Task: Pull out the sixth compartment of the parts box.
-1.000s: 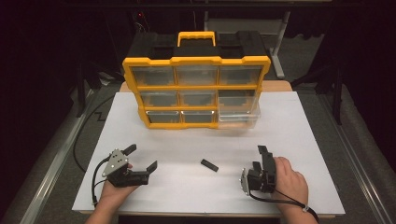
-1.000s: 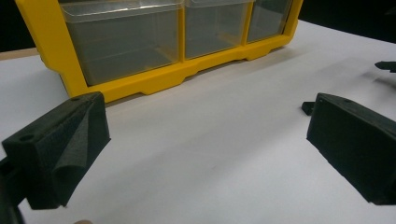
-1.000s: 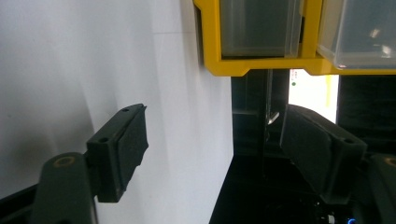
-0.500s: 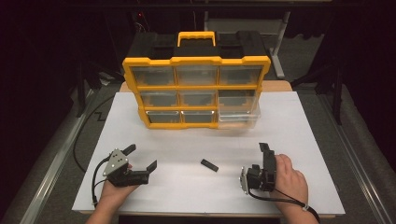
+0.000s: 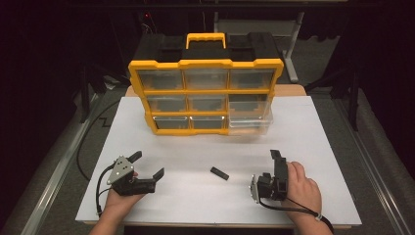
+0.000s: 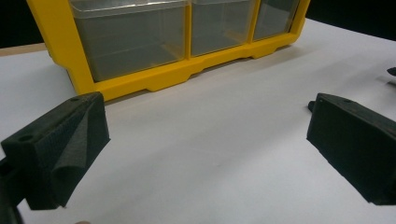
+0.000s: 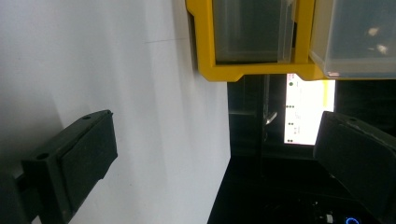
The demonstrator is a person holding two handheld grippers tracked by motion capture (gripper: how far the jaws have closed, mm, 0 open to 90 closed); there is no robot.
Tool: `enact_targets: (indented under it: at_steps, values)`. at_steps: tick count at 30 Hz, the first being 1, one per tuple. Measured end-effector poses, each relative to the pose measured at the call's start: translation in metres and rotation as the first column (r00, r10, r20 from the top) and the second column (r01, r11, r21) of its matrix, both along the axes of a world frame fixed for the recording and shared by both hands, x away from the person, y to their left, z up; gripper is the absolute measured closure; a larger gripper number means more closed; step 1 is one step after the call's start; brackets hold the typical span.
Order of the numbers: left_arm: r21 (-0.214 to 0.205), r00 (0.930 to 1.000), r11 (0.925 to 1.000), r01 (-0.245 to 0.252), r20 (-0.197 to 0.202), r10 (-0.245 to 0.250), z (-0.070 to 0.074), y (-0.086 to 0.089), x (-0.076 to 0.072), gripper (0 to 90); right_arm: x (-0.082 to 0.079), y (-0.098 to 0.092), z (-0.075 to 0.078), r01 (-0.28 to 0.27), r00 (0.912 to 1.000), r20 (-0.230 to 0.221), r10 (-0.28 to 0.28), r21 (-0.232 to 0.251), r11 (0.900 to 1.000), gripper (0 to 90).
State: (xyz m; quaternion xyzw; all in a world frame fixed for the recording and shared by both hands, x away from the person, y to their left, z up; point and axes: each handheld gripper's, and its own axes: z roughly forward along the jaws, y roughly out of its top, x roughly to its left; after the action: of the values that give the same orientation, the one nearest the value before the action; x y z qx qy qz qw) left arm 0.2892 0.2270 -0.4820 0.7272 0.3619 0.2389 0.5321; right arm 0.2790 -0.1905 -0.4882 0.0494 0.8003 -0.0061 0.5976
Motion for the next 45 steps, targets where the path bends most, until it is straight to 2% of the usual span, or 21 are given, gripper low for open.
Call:
enact_targets:
  at_steps: [5,11,15,17,19,21,22,23,24,26,27,28,34,36,38,39,40,42,43,44,45]
  values:
    - [-0.003,1.0000,1.0000,-0.003,0.002,0.003,0.001,0.000,0.000,0.2,0.000,-0.001,0.002,-0.008,1.0000,-0.003,0.008,0.013,0.9999,0.2]
    - [0.000,1.0000,1.0000,-0.005,-0.006,0.005,0.000,0.000,0.002,0.2,0.003,-0.001,0.001,0.012,0.9986,-0.052,-0.009,0.054,0.9985,0.2]
    - [0.005,0.9999,1.0000,-0.005,-0.011,0.005,0.000,0.000,0.002,0.2,0.004,-0.004,0.003,0.030,0.9980,-0.059,-0.024,0.110,0.9935,0.3]
    - [0.000,0.9999,1.0000,-0.007,-0.011,0.007,0.000,0.000,0.001,0.2,0.005,-0.007,0.005,0.060,0.9959,-0.077,-0.046,0.178,0.9822,0.3]
    - [-0.009,0.9999,0.9999,-0.005,-0.010,0.005,0.001,0.000,0.001,0.2,0.006,-0.012,0.005,0.098,0.9921,-0.101,-0.074,0.264,0.9595,0.3]
    - [-0.003,0.9999,1.0000,-0.004,-0.012,0.004,0.001,0.000,0.001,0.2,0.009,-0.018,0.008,0.106,0.9913,-0.106,-0.078,0.291,0.9509,0.3]
    - [-0.003,0.9999,1.0000,-0.005,-0.013,0.005,0.001,0.000,0.001,0.2,0.009,-0.020,0.007,0.138,0.9868,-0.128,-0.099,0.348,0.9272,0.3]
    - [-0.009,0.9999,0.9999,-0.008,-0.012,0.008,0.001,0.000,0.001,0.2,0.010,-0.023,0.009,0.123,0.9891,-0.119,-0.087,0.343,0.9313,0.3]
    - [-0.013,0.9999,0.9999,-0.011,-0.013,0.011,0.001,0.001,0.002,0.2,0.010,-0.026,0.008,0.151,0.9841,-0.147,-0.099,0.402,0.9029,0.3]
    - [-0.015,0.9997,0.9997,-0.019,-0.017,0.019,0.001,0.002,0.002,0.2,0.011,-0.030,0.008,0.160,0.9823,-0.158,-0.100,0.433,0.8873,0.3]
    - [-0.015,0.9996,0.9997,-0.021,-0.018,0.021,0.001,0.003,0.002,0.2,0.010,-0.032,0.006,0.192,0.9761,-0.183,-0.117,0.475,0.8586,0.3]
    - [-0.011,0.9996,0.9997,-0.022,-0.019,0.022,0.001,0.003,0.003,0.2,0.011,-0.033,0.006,0.193,0.9756,-0.188,-0.114,0.485,0.8531,0.3]
    - [0.008,0.9995,0.9999,-0.014,-0.029,0.014,-0.001,0.002,0.003,0.2,0.010,-0.039,0.007,0.226,0.9657,-0.245,-0.087,0.627,0.7452,0.4]
    - [0.011,0.9994,0.9999,-0.011,-0.034,0.011,-0.002,0.001,0.003,0.2,0.010,-0.041,0.007,0.244,0.9615,-0.262,-0.083,0.674,0.6974,0.4]
    - [0.001,0.9993,0.9999,-0.011,-0.037,0.011,-0.001,0.001,0.003,0.2,0.011,-0.043,0.007,0.251,0.9590,-0.275,-0.071,0.705,0.6632,0.3]
    - [-0.007,0.9992,0.9999,-0.009,-0.038,0.009,-0.001,0.001,0.003,0.2,0.012,-0.044,0.007,0.263,0.9543,-0.293,-0.058,0.734,0.6264,0.3]
    - [-0.009,0.9992,0.9999,-0.008,-0.040,0.008,-0.001,0.001,0.004,0.2,0.012,-0.045,0.007,0.264,0.9534,-0.297,-0.051,0.741,0.6171,0.3]
    - [-0.005,0.9987,0.9999,-0.010,-0.050,0.010,-0.002,0.000,0.005,0.2,0.013,-0.047,0.008,0.267,0.9519,-0.305,-0.031,0.774,0.5738,0.3]
    - [-0.004,0.9984,0.9999,-0.012,-0.055,0.012,-0.002,0.000,0.006,0.2,0.013,-0.048,0.008,0.267,0.9514,-0.307,-0.024,0.784,0.5597,0.3]
    - [-0.005,0.9984,0.9999,-0.014,-0.055,0.013,-0.002,0.000,0.006,0.2,0.013,-0.050,0.007,0.274,0.9484,-0.317,-0.011,0.803,0.5292,0.3]
    - [-0.007,0.9984,0.9999,-0.015,-0.054,0.014,-0.001,0.001,0.005,0.2,0.014,-0.051,0.007,0.282,0.9455,-0.326,-0.003,0.814,0.5079,0.3]
